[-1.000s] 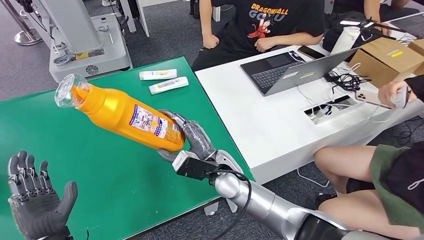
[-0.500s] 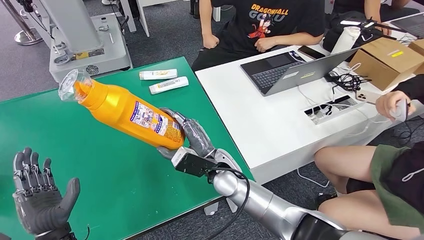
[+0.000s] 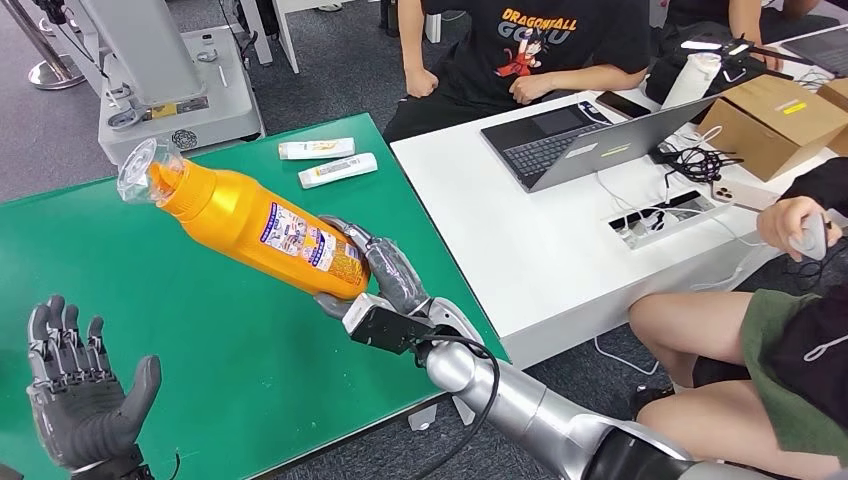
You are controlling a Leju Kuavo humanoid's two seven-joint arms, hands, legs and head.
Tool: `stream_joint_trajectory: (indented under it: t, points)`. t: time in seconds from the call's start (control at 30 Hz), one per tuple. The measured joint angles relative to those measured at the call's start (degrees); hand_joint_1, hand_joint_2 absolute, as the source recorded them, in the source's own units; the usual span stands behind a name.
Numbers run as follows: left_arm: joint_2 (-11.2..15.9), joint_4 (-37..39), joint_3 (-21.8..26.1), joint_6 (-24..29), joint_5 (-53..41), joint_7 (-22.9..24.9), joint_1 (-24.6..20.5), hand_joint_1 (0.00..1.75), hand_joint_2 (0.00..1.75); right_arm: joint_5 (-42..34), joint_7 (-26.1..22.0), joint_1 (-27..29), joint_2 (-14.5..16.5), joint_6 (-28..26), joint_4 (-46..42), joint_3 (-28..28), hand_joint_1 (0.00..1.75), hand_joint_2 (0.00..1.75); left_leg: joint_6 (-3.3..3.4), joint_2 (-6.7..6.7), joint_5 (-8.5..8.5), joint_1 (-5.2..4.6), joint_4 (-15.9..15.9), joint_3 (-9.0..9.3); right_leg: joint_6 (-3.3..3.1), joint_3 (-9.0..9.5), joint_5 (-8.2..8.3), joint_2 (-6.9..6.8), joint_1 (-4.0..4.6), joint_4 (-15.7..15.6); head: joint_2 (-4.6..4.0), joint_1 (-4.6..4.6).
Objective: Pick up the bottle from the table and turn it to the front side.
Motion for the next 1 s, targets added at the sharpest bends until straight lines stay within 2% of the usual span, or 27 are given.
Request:
stream_joint_trajectory:
  t: [0.57,0.63,0.7,0.8,0.87,1.0]
  points:
    - [0.0,0.1,0.0,-0.6,0.6,0.4,-0.2,0.0,1.75,0.0,0.0,-0.2,0.1,0.7,0.2,0.0,1.75,1.75,0.0,0.0,0.0,0.0,0.0,0.0,0.0,-0.01,0.0,0.0,0.0,0.0,0.0,0.01]
    - [-0.5,1.4,-0.1,-4.5,3.9,2.4,-2.3,0.0,1.75,0.0,0.0,-2.0,0.6,4.8,1.8,0.6,1.75,1.75,-0.01,0.01,0.07,0.0,0.0,-0.06,-0.02,-0.07,0.06,0.01,0.0,0.0,0.0,0.01]
    - [-2.0,4.8,-0.3,-8.9,7.6,4.7,-7.3,0.0,1.75,-0.1,-0.9,-6.1,2.2,9.3,6.1,1.7,1.75,1.75,-0.01,0.02,0.22,0.01,0.0,-0.15,-0.03,-0.17,0.22,0.02,0.01,0.0,-0.01,0.0]
    - [-4.8,9.9,-0.4,-9.3,8.9,4.8,-14.4,0.0,1.75,-1.1,-2.9,-11.5,5.4,9.8,13.2,2.8,1.75,1.75,-0.01,0.01,0.41,0.01,0.0,-0.17,-0.04,-0.19,0.38,0.01,0.02,0.0,-0.01,-0.02]
    - [-5.4,10.9,-0.4,-8.4,8.6,4.3,-15.9,0.0,1.75,-1.7,-3.4,-13.1,6.4,9.4,15.3,3.0,1.75,1.75,-0.04,0.0,0.44,0.01,0.0,-0.16,-0.05,-0.18,0.4,0.0,0.02,0.0,-0.01,-0.03]
    - [-5.3,11.0,-0.4,-6.8,7.3,3.2,-15.8,0.0,1.75,-1.7,-3.2,-13.4,6.5,8.0,16.4,2.9,1.75,1.75,-0.03,0.01,0.42,0.01,0.0,-0.2,-0.05,-0.21,0.39,0.02,0.02,0.0,0.0,-0.01]
